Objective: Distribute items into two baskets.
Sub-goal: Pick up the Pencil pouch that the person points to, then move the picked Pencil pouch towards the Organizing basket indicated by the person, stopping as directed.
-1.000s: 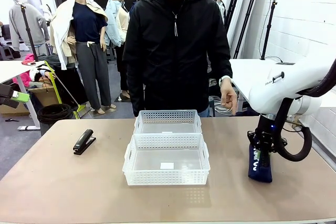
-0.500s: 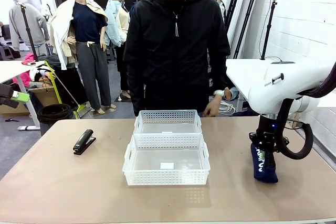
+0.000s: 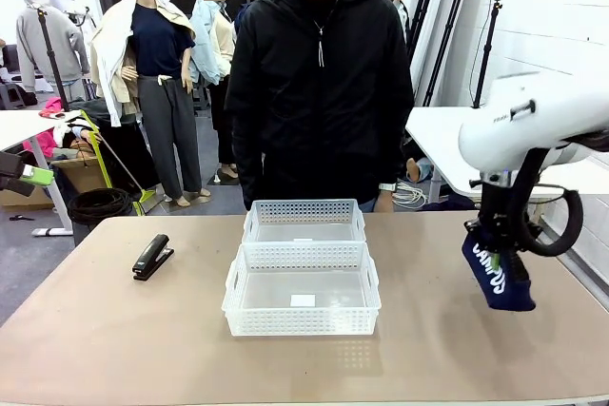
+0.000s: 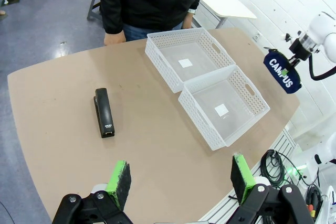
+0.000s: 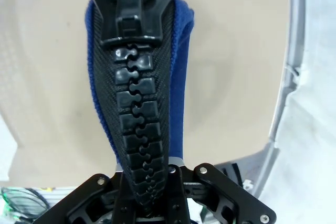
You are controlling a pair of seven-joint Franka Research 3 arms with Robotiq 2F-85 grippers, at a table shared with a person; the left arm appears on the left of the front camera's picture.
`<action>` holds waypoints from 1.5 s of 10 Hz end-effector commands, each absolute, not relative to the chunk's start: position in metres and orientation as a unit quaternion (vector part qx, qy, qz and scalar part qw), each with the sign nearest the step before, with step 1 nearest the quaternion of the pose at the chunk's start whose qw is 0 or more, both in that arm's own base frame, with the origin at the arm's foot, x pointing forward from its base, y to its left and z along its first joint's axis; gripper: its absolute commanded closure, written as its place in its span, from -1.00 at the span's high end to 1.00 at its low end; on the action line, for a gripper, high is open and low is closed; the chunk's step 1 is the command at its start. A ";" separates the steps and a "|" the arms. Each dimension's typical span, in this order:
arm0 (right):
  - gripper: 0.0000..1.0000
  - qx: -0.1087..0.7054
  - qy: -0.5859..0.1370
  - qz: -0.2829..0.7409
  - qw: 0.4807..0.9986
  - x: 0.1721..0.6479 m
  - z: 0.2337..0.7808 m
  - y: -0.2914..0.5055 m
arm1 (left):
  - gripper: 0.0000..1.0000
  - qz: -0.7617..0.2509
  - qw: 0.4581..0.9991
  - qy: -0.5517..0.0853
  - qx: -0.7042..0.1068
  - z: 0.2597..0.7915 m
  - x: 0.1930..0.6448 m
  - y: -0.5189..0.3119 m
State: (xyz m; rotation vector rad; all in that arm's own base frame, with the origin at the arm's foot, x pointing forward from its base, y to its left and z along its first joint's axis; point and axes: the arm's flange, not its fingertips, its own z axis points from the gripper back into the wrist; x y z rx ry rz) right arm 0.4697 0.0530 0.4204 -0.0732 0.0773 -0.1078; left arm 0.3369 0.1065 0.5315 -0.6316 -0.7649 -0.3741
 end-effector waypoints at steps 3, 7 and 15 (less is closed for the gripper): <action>-1.00 -0.012 -0.015 -0.011 1.000 0.425 0.498 0.033 | 1.00 -0.184 0.857 -0.371 -0.308 0.531 0.337 0.108; -1.00 0.010 0.002 0.057 0.998 0.395 0.539 0.006 | 1.00 -0.184 0.857 -0.371 -0.308 0.531 0.337 0.108; -1.00 0.026 0.013 0.088 0.996 0.391 0.549 -0.019 | 1.00 -0.184 0.857 -0.371 -0.308 0.531 0.337 0.108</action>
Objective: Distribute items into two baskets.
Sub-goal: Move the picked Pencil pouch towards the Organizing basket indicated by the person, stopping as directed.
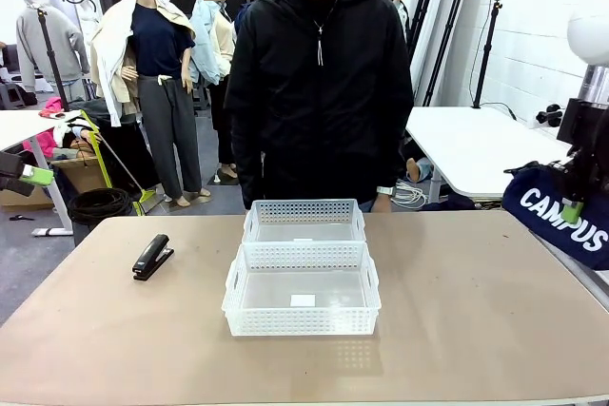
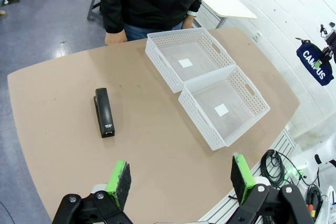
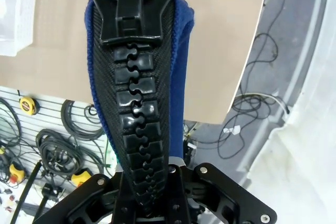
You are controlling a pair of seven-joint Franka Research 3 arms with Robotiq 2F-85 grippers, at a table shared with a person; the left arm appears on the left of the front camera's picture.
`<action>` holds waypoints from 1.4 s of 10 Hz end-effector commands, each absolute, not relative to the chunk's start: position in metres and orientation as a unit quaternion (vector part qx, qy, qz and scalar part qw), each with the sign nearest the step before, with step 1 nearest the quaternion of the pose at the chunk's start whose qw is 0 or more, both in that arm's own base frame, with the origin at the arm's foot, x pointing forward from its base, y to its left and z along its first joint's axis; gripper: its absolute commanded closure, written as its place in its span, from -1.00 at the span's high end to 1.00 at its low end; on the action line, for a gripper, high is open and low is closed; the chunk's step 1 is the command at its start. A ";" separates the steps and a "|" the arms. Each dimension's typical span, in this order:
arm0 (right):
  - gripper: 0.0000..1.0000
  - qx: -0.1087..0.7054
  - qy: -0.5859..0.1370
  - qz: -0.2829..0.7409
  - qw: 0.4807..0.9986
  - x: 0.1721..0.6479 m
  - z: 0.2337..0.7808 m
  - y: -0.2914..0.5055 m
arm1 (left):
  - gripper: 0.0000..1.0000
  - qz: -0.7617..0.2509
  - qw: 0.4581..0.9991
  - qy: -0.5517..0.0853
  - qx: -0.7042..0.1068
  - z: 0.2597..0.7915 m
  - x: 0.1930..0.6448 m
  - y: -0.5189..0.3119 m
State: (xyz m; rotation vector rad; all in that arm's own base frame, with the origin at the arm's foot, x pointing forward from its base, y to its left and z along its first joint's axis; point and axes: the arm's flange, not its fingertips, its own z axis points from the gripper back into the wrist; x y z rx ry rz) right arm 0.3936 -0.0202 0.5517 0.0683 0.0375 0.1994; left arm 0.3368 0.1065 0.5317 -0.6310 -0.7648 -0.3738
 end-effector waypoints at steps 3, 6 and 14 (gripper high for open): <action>-1.00 0.026 0.013 0.088 0.996 0.391 0.549 -0.019 | 1.00 -0.184 0.857 -0.371 -0.308 0.531 0.337 0.108; -1.00 0.026 0.013 0.088 0.996 0.391 0.549 -0.019 | 1.00 -0.184 0.857 -0.371 -0.308 0.531 0.337 0.108; -1.00 0.026 0.013 0.088 0.996 0.391 0.549 -0.019 | 1.00 -0.184 0.857 -0.371 -0.308 0.531 0.337 0.108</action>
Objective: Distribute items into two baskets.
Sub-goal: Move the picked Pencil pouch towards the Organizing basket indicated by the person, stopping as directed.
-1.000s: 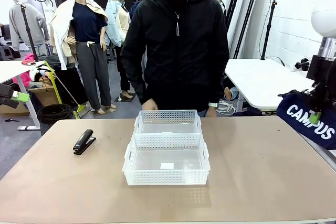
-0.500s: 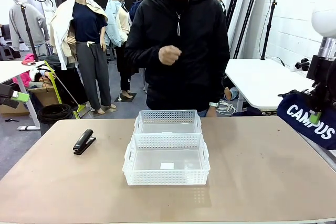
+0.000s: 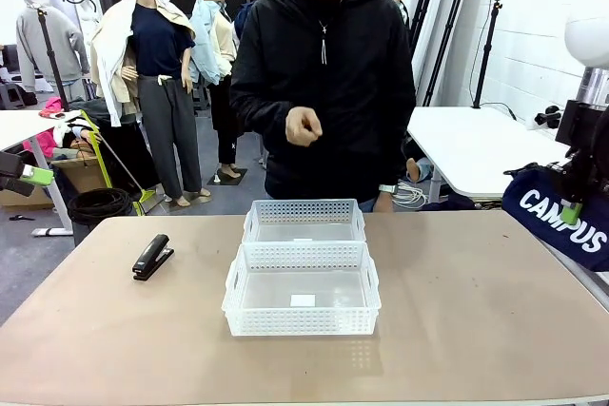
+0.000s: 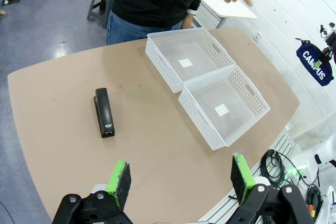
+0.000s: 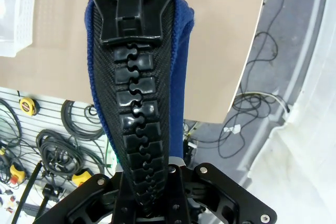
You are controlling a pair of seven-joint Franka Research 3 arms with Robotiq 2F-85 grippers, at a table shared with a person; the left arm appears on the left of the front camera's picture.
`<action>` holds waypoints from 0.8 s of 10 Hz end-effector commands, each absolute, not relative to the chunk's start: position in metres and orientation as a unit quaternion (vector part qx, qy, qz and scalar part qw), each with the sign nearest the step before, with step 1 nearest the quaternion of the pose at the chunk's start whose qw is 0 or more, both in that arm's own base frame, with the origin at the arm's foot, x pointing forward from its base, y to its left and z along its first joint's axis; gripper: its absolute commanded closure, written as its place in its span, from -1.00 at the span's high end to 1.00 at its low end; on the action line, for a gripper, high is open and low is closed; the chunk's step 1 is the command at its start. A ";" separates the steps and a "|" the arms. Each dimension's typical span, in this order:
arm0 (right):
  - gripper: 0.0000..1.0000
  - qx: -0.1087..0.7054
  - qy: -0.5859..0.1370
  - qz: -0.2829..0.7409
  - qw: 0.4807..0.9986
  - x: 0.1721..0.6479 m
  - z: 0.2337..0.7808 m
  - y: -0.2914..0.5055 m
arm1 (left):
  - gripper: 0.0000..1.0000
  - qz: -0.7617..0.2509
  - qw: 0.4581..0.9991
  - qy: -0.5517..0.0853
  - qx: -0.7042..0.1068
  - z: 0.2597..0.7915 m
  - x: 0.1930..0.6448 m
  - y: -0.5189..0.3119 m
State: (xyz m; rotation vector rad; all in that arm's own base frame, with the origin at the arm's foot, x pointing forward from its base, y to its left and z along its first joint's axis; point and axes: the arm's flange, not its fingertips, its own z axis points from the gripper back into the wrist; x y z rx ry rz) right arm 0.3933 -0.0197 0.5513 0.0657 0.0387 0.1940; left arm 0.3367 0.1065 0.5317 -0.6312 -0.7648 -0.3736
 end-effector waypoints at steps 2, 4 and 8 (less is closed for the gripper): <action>-1.00 0.026 0.013 0.088 0.996 0.391 0.549 -0.019 | 1.00 -0.184 0.857 -0.371 -0.308 0.531 0.337 0.108; -1.00 0.026 0.013 0.088 0.996 0.391 0.549 -0.019 | 1.00 -0.184 0.857 -0.371 -0.308 0.531 0.337 0.108; -1.00 0.026 0.013 0.088 0.996 0.391 0.549 -0.019 | 1.00 -0.184 0.857 -0.371 -0.308 0.531 0.337 0.108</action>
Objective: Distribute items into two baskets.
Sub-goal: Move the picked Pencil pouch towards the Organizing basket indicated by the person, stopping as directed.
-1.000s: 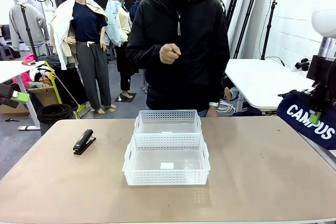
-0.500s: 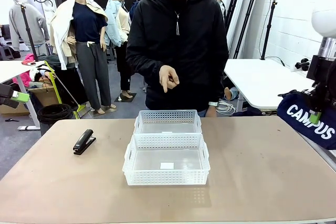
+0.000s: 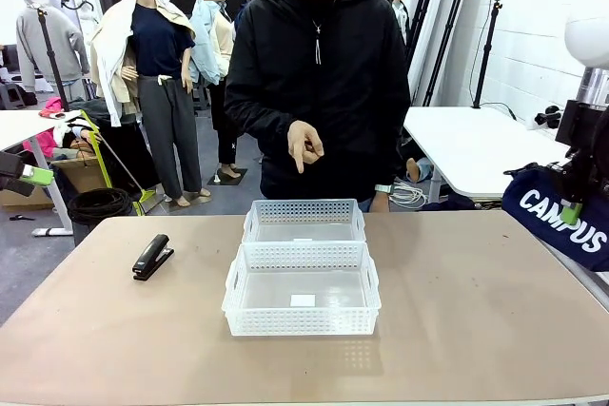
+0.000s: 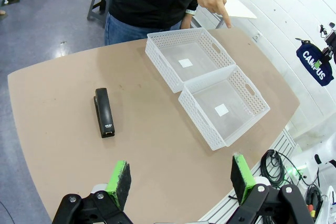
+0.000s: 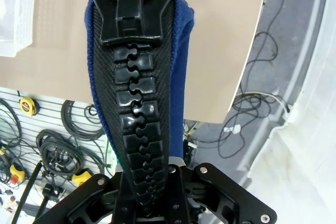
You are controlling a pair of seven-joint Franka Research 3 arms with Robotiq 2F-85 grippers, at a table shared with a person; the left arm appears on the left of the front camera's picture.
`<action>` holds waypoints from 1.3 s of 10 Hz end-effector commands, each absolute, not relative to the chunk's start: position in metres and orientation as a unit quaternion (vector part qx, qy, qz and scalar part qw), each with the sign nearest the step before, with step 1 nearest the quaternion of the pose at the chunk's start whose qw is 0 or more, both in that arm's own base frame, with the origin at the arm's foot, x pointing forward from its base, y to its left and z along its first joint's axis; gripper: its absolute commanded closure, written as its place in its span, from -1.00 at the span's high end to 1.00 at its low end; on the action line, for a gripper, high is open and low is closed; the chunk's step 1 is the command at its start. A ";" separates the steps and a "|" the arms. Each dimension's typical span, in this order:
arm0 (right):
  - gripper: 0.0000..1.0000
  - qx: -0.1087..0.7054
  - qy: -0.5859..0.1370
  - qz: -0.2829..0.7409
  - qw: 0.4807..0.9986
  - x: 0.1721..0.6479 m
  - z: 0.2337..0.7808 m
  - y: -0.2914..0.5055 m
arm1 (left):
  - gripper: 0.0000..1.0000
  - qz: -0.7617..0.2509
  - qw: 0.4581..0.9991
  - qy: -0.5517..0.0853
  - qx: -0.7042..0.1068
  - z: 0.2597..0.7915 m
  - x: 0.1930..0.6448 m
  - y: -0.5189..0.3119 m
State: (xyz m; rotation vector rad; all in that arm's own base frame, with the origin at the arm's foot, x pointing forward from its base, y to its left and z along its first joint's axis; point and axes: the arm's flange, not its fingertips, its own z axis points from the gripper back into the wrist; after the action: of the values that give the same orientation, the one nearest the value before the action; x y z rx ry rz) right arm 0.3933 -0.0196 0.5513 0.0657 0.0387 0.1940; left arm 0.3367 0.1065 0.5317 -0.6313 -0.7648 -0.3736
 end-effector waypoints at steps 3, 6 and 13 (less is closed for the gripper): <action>-1.00 0.026 0.013 0.088 0.996 0.391 0.549 -0.019 | 1.00 -0.184 0.857 -0.371 -0.308 0.531 0.337 0.108; -1.00 0.033 0.019 0.097 0.995 0.393 0.551 -0.020 | 1.00 -0.184 0.857 -0.371 -0.308 0.531 0.337 0.108; -1.00 -0.042 0.010 0.263 0.964 0.494 0.565 -0.020 | 1.00 -0.184 0.857 -0.371 -0.308 0.531 0.337 0.108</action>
State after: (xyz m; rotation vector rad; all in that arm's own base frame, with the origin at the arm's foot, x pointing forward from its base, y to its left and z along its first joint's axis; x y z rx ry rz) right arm 0.4785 -0.0174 0.5611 -0.0599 0.0367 0.4676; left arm 0.3368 0.1063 0.5317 -0.6310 -0.7642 -0.3738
